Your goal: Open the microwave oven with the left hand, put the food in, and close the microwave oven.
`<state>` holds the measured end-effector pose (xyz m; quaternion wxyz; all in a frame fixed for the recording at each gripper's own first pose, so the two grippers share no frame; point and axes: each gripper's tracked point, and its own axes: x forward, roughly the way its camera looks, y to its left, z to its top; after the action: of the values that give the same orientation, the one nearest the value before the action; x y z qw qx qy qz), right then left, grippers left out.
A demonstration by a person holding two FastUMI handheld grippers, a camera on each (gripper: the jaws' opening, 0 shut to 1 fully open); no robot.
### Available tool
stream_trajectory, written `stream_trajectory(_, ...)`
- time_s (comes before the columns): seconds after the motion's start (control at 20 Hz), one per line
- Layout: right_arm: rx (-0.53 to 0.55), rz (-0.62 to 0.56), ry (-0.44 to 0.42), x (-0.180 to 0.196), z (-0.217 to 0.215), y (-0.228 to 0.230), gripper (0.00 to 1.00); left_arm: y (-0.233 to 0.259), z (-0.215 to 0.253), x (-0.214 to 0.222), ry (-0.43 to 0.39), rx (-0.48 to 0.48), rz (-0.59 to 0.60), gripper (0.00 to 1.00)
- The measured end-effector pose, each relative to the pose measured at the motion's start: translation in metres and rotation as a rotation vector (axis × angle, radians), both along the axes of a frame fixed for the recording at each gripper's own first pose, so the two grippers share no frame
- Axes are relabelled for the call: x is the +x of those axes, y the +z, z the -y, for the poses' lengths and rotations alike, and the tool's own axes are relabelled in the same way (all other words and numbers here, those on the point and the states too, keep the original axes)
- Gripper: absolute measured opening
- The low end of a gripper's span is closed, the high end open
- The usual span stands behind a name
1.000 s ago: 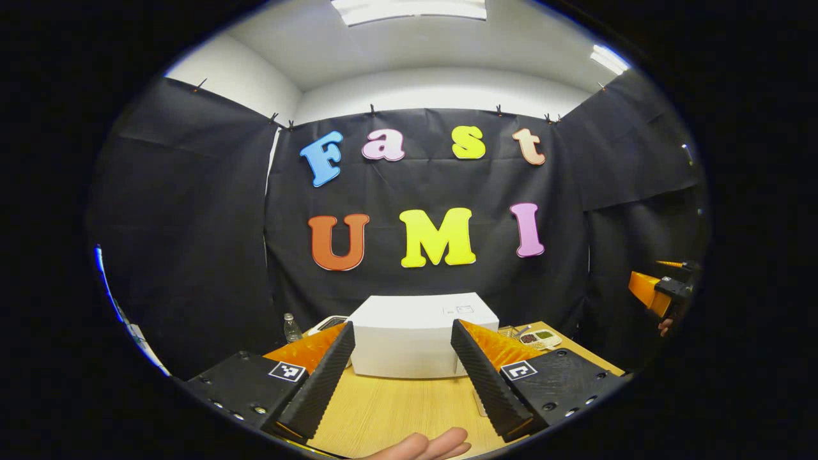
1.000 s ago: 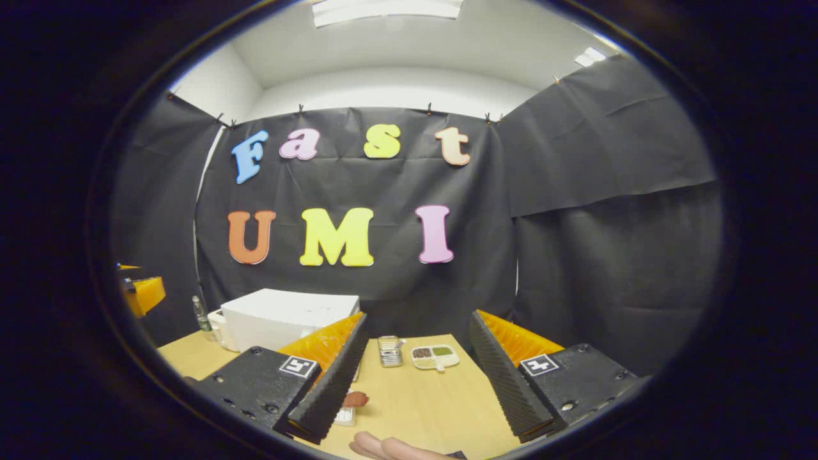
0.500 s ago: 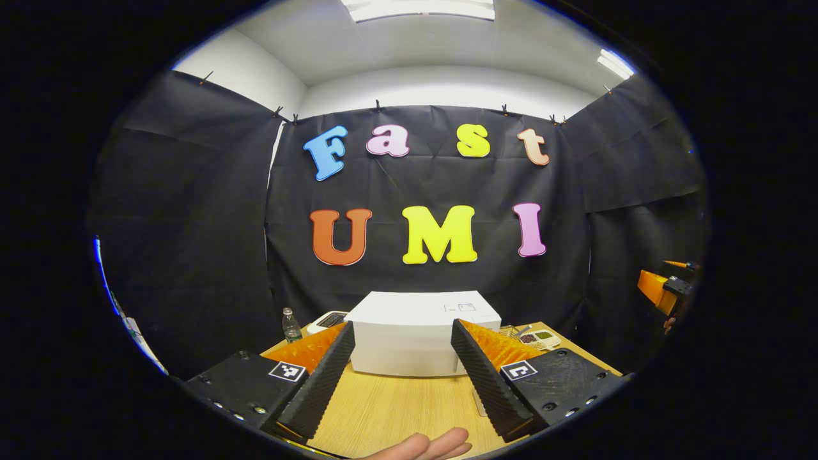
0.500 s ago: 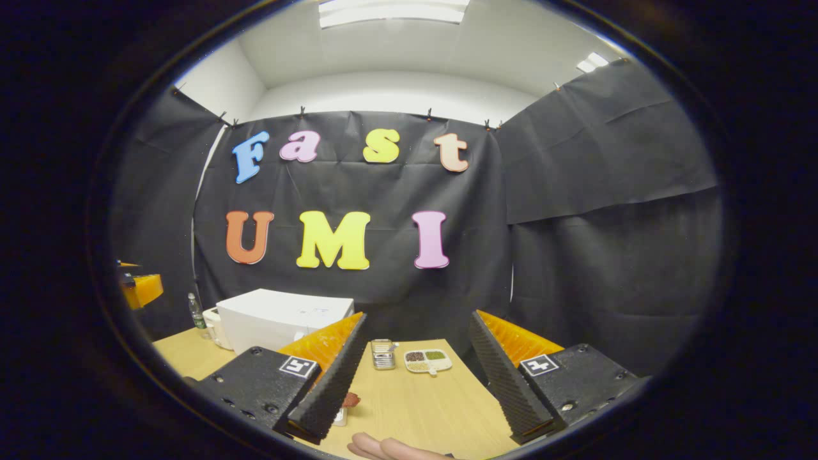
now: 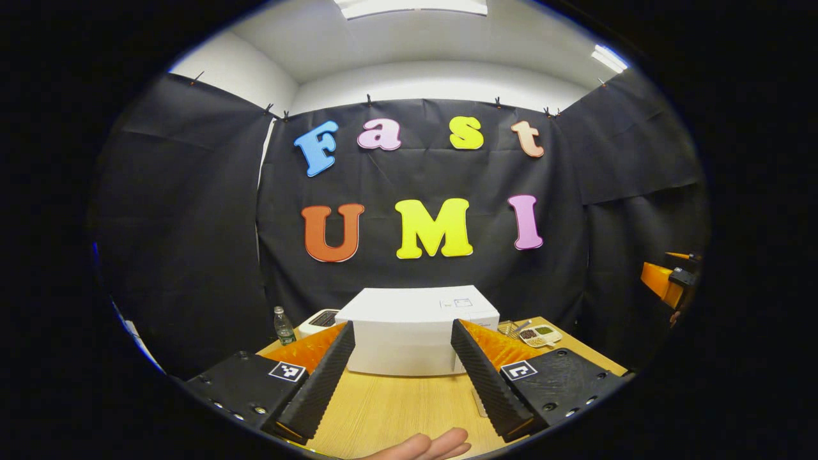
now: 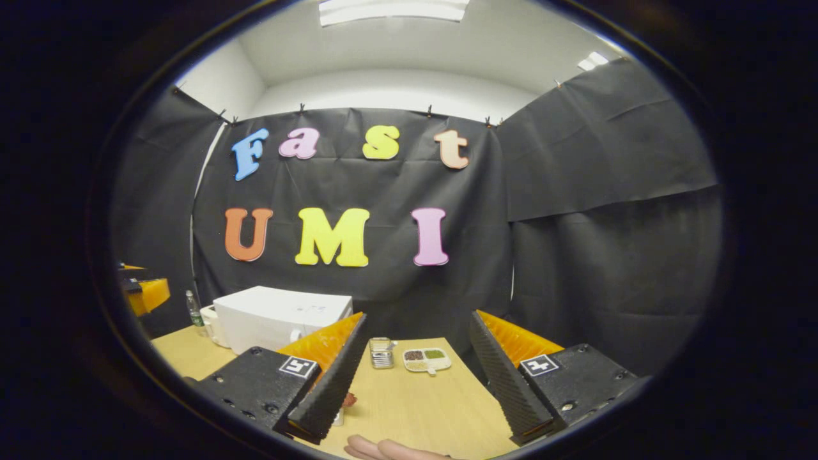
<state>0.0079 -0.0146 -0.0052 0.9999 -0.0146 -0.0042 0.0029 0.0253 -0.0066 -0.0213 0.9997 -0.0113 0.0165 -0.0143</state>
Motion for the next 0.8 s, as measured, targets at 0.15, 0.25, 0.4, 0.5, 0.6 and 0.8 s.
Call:
stream_trajectory(0.15,-0.012,-0.006,0.012,0.001,-0.001,-0.001,1.0,-0.003,0.011,0.016,-0.018,-0.019,0.006,0.95)
stream_trajectory(0.25,-0.014,0.0,0.012,0.001,0.0,-0.001,1.0,-0.014,0.02,0.029,-0.034,-0.022,-0.004,0.95)
stream_trajectory(0.4,-0.004,0.006,0.012,0.0,0.003,-0.002,1.0,-0.033,0.039,0.052,-0.072,-0.045,-0.019,0.95)
stream_trajectory(0.5,0.0,0.007,0.015,0.001,0.005,-0.004,1.0,-0.046,0.047,0.069,-0.08,-0.051,-0.014,0.95)
stream_trajectory(0.6,0.003,0.008,0.014,0.003,0.007,-0.007,0.9,-0.062,0.059,0.087,-0.097,-0.043,-0.019,0.95)
stream_trajectory(0.8,0.002,-0.001,0.01,0.01,0.012,-0.019,0.9,-0.102,0.075,0.123,-0.102,-0.072,-0.08,0.94)
